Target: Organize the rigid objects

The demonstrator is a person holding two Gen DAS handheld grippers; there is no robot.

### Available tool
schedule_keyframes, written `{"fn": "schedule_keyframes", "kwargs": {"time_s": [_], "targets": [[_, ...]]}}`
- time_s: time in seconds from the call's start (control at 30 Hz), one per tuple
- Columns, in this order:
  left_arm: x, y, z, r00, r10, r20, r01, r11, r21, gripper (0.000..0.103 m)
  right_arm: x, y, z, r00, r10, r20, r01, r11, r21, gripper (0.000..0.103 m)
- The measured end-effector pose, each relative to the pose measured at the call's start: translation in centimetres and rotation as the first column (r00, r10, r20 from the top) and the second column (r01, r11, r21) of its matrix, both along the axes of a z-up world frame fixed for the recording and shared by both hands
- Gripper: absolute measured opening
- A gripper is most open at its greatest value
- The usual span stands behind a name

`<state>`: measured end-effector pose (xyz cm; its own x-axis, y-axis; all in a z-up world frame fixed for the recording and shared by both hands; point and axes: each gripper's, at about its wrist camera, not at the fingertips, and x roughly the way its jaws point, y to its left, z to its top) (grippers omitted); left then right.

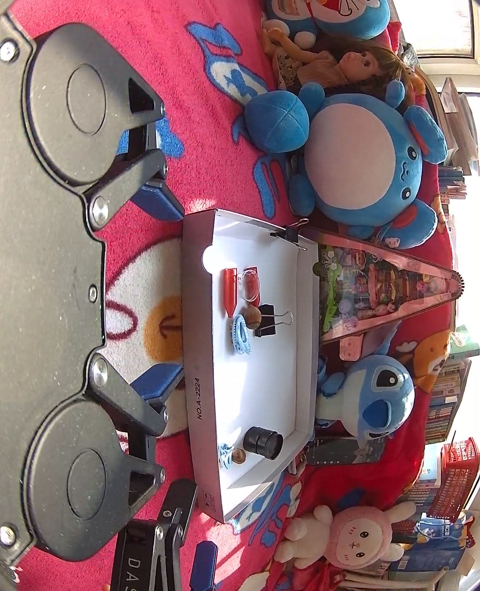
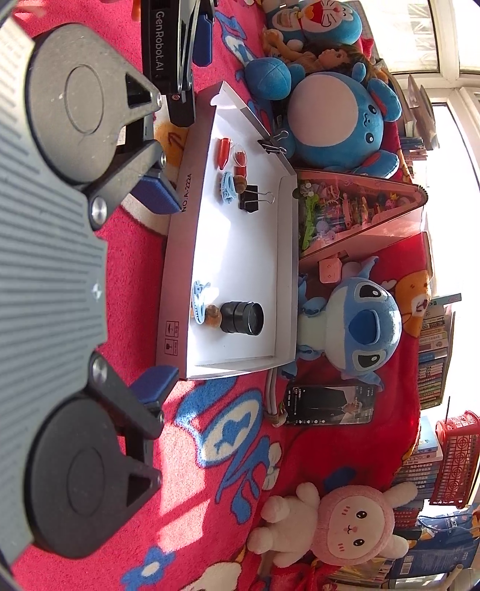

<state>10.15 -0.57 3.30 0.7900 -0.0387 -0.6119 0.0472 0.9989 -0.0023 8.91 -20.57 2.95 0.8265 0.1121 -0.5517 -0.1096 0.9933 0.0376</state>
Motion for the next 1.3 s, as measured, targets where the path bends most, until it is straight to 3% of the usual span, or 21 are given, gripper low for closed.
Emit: {"fn": "schedule_keyframes", "kwargs": {"time_s": [0.37, 0.63, 0.9, 1.3], "targets": [[-0.3, -0.3, -2.5, 0.999, 0.019, -0.040, -0.019, 1.000, 0.000, 0.084, 0.0, -0.2, -2.0, 0.999, -0.036, -0.035, 0.035, 0.999, -0.007, 0.097], [0.0, -0.1, -3.1, 0.999, 0.028, -0.028, -0.027, 1.000, 0.010, 0.084, 0.1, 0.2, -2.8, 0.998, -0.037, -0.046, 0.037, 0.999, -0.016, 0.101], [0.2, 0.2, -3.8, 0.999, 0.036, -0.007, -0.036, 0.999, 0.002, 0.090, 0.9, 0.9, -3.9, 0.995, -0.051, -0.084, 0.046, 0.997, -0.055, 0.103], [0.7, 0.4, -4.1, 0.999, 0.037, -0.032, -0.037, 0.999, -0.009, 0.103, 1.2, 0.7, -4.2, 0.993, -0.056, -0.103, 0.051, 0.998, -0.044, 0.103]]}}
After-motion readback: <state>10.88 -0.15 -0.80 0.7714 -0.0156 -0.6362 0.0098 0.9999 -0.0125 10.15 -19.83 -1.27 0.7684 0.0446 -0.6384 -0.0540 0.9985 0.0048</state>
